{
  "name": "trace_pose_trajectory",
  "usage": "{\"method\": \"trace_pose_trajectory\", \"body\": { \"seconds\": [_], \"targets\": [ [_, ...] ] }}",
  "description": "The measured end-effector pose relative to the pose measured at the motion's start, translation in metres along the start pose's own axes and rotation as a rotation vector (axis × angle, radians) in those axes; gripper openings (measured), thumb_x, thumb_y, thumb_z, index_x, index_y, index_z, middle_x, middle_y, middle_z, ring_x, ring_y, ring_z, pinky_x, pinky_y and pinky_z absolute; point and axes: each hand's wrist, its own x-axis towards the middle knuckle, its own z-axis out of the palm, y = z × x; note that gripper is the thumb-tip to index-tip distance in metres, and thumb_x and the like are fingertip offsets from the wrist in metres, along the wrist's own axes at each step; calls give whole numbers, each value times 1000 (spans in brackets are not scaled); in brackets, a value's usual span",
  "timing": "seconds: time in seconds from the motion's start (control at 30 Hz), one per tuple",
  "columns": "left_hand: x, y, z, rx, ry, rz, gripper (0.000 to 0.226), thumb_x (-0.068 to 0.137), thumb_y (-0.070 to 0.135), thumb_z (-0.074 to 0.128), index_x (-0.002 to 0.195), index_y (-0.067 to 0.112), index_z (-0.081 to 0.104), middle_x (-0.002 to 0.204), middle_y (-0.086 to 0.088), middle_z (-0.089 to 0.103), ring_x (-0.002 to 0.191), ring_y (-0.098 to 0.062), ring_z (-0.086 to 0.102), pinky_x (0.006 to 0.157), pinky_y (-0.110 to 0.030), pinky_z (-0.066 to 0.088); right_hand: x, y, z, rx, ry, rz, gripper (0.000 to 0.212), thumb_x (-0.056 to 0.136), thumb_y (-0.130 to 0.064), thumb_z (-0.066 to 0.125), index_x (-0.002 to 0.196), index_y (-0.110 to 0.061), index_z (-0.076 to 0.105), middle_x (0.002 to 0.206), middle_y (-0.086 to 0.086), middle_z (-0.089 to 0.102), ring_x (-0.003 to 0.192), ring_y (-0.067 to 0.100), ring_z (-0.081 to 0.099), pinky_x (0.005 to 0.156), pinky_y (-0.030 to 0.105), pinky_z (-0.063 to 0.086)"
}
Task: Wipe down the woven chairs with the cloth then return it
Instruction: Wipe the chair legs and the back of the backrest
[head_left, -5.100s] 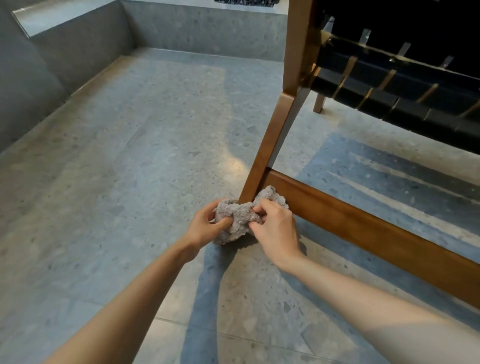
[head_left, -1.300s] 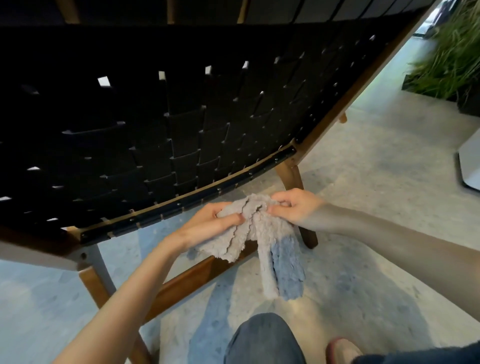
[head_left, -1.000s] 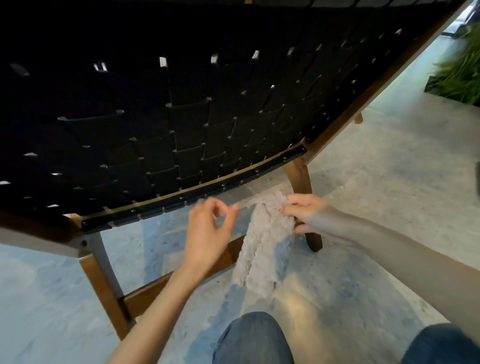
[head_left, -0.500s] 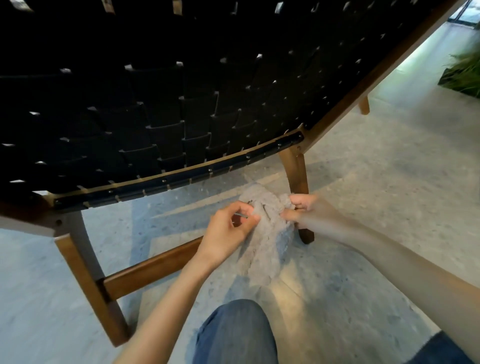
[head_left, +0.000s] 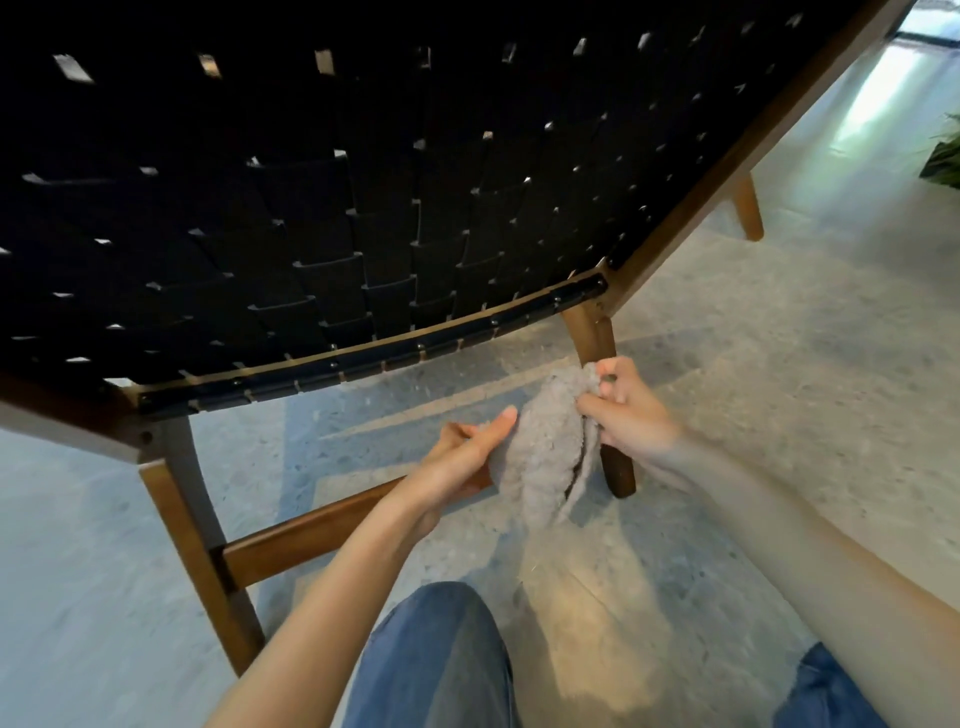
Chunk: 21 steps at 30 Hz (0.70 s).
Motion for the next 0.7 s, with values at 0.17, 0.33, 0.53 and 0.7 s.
{"method": "trace_pose_trajectory", "body": {
  "seconds": [0.17,0.33,0.53,0.7],
  "targets": [
    [-5,-1,-3,-114,186,210,54,74,36,76,120,27,49,108,-7,66,96,-19,66,87,-37,55,2,-5,-8,62,-113,-62,45,89,-7,51,102,-44,30,118,22,56,92,17,59,79,36,53],
    [-17,6,-14,208,225,626,43,82,13,71,115,36,54,104,17,60,90,7,59,69,-12,50,1,-12,-5,58,-238,-148,60,80,-30,73,111,-65,35,127,5,53,115,22,54,96,38,50],
    [-25,23,-20,467,291,712,34,75,22,78,96,44,62,101,23,63,98,7,57,78,-11,49,4,-8,-5,-18,-216,-204,42,88,-9,61,109,-45,56,107,-3,64,93,24,61,78,31,52],
    [-34,39,-23,538,371,712,36,76,23,77,98,45,59,100,21,63,93,3,59,72,-13,51,3,-6,-21,-61,-5,-171,43,92,-3,46,107,-42,52,92,6,65,76,18,68,74,37,60]
  ]
}}
